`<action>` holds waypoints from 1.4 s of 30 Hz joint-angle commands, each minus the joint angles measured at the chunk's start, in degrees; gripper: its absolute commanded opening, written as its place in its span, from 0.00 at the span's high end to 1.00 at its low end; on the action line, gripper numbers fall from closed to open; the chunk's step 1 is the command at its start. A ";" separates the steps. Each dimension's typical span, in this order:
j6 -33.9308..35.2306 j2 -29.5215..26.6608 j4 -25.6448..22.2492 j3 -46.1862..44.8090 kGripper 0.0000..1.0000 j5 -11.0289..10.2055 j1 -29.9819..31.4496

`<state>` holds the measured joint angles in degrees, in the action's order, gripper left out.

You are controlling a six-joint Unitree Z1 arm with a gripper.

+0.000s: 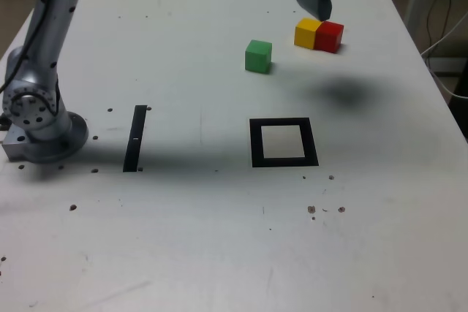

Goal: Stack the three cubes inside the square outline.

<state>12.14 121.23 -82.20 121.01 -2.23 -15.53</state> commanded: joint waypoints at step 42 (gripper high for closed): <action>18.37 15.88 1.32 13.06 0.03 -4.32 -6.48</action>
<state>30.42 136.86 -81.01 133.89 -6.38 -21.72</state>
